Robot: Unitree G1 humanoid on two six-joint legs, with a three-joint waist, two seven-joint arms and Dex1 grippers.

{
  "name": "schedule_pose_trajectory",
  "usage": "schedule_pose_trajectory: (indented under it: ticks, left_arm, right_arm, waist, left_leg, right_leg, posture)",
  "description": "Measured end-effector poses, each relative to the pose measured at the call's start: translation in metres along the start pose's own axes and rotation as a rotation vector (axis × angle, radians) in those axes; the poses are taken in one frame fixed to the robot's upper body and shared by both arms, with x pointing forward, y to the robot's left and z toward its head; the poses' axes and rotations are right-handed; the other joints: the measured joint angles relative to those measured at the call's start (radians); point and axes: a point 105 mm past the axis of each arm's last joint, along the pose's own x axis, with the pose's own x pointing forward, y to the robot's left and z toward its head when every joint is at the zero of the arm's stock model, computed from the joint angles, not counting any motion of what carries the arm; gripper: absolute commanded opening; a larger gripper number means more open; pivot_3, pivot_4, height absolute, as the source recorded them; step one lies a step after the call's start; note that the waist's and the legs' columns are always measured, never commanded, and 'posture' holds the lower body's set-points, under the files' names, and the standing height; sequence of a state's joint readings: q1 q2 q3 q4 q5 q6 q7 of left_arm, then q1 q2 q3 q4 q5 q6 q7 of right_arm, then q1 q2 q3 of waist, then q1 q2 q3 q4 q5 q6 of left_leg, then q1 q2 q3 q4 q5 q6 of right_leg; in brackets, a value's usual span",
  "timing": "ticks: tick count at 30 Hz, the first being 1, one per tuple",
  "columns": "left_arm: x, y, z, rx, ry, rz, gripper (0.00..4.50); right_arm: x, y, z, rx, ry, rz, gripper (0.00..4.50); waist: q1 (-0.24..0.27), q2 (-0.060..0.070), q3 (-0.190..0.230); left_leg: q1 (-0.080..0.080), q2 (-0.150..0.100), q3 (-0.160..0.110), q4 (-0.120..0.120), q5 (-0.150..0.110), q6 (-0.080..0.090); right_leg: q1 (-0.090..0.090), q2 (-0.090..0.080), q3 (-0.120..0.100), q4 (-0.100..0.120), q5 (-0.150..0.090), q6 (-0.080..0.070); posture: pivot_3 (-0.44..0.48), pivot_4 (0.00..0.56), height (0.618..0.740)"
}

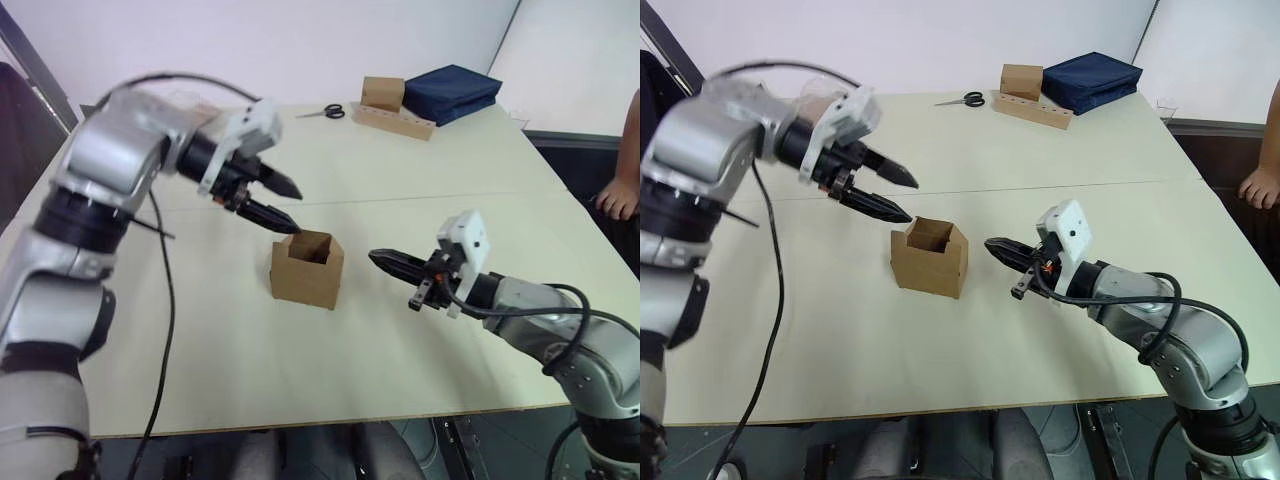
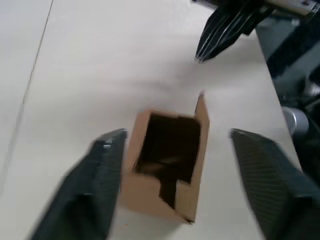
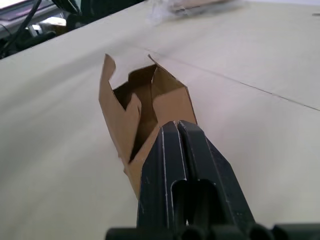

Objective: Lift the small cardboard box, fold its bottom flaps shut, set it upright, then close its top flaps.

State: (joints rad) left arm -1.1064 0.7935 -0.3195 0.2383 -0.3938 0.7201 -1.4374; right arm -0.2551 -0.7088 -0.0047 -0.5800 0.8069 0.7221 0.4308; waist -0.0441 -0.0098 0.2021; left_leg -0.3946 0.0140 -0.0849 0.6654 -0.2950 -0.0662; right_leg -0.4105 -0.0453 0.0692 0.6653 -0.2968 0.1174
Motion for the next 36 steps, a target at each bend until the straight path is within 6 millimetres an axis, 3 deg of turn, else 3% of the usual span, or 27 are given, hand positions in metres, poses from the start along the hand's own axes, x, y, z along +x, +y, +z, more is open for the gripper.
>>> schedule_pose_trajectory:
  ticks: [1, 5, 6, 11, 17, 29, 36]
  left_arm:
    - [0.000, 0.002, -0.005, -0.020, -0.009, 0.023, 1.84]
    - [-0.003, 0.015, -0.040, -0.100, -0.077, 0.209, 0.11]
    - [-0.001, 0.015, -0.050, -0.128, -0.076, 0.228, 0.03]
    - [0.017, 0.018, -0.089, -0.229, -0.091, 0.334, 0.03]
    - [0.044, -0.002, -0.128, -0.322, -0.080, 0.313, 0.03]
    - [0.049, -0.024, -0.133, -0.326, -0.051, 0.301, 0.03]
    - [0.044, -0.029, -0.131, -0.319, -0.033, 0.289, 0.03]
  right_arm:
    - [0.000, 0.000, -0.001, 0.000, 0.001, -0.003, 0.00]
    - [0.010, 0.000, -0.018, -0.007, 0.050, -0.006, 0.00]
    - [0.010, 0.000, -0.022, -0.010, 0.068, -0.009, 0.00]
    - [0.022, -0.006, -0.043, -0.023, 0.150, -0.030, 0.00]
    - [0.033, -0.009, -0.054, 0.006, 0.182, -0.036, 0.00]
    - [0.031, 0.007, -0.068, 0.043, 0.256, 0.069, 0.00]
    - [0.027, 0.002, -0.067, 0.007, 0.272, 0.053, 0.00]
  waist:
    - [0.001, 0.000, 0.000]
    - [0.002, 0.000, 0.000]
    - [0.003, 0.000, 0.000]
    - [0.005, -0.001, 0.000]
    - [0.002, -0.001, 0.000]
    - [0.003, 0.000, -0.001]
    - [0.003, 0.000, -0.001]
  left_leg:
    - [0.000, 0.000, 0.000, 0.000, 0.000, 0.000]
    - [0.001, 0.000, 0.000, 0.001, 0.000, 0.000]
    - [0.001, 0.000, 0.000, 0.001, 0.000, -0.001]
    - [0.002, 0.000, 0.000, 0.001, 0.001, -0.001]
    - [0.001, 0.000, 0.000, 0.000, 0.001, -0.002]
    - [0.002, 0.000, 0.000, 0.001, 0.001, -0.002]
    - [0.002, 0.000, 0.000, 0.000, 0.001, -0.002]
  right_leg:
    - [0.000, 0.000, 0.000, 0.000, 0.000, 0.000]
    - [0.002, -0.001, 0.000, 0.001, 0.000, 0.000]
    - [0.001, -0.001, -0.001, 0.001, 0.000, 0.000]
    - [0.002, -0.001, 0.000, 0.001, 0.000, 0.000]
    - [0.001, -0.001, -0.001, 0.001, 0.000, 0.000]
    - [0.002, -0.001, -0.001, 0.002, 0.000, 0.000]
    - [0.002, -0.001, -0.001, 0.002, 0.000, 0.000]
  posture:
    - [0.000, 0.150, 0.740]
    - [0.000, 0.150, 0.740]
    - [0.000, 0.150, 0.740]
    - [0.000, 0.150, 0.740]
    - [0.000, 0.150, 0.740]
    - [0.000, 0.150, 0.740]
    - [0.000, 0.150, 0.740]
